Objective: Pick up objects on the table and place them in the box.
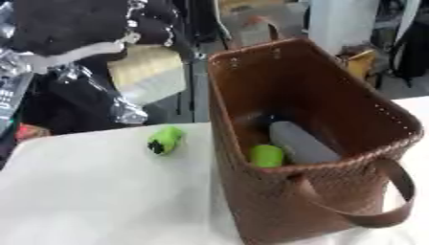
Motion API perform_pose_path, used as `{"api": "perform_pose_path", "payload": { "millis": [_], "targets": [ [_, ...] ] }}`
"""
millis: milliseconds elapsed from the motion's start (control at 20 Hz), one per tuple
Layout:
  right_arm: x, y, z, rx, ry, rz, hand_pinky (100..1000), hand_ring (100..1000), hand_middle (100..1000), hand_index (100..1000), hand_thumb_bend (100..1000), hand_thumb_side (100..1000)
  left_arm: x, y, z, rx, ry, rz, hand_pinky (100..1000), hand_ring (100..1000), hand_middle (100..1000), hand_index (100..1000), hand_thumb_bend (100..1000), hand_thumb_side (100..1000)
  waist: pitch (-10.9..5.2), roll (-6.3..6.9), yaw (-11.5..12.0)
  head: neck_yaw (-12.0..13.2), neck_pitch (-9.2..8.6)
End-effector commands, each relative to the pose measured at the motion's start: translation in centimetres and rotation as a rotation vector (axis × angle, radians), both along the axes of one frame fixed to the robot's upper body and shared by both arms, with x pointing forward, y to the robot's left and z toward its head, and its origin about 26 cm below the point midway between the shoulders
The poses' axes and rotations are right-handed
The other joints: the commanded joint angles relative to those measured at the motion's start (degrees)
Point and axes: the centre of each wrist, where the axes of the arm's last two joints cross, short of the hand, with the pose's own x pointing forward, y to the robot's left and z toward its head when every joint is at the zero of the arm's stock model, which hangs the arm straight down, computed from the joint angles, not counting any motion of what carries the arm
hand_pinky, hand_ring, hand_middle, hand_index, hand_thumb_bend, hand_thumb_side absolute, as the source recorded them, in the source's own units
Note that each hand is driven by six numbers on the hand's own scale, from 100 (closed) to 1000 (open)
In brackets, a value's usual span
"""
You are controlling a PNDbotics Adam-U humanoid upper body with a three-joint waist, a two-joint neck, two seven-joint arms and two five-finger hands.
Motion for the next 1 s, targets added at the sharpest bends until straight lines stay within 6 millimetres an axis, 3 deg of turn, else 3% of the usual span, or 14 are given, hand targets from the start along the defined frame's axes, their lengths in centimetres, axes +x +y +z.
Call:
{"api": "perform_pose_path", "payload": {
  "millis": [50,1000],
  "targets": [
    [-0.1,-0.2,0.6,0.000,-0.087,0.019,830,761,698,776,100,997,0.0,0.9,1.5,0.267,-0.012,0.087,296,508,560,452,527,309,-1.23,-0.27,-0.12,0.49,0.69],
    [0.1,-0.1,1.0,-0.029,-0.083,0.054,832,763,700,777,100,993,4.3,0.3,6.0,0.182,0.017,0.095,233,484,538,451,429,286,-1.33,1.44,-1.39,1.85,0.22]
  ]
}}
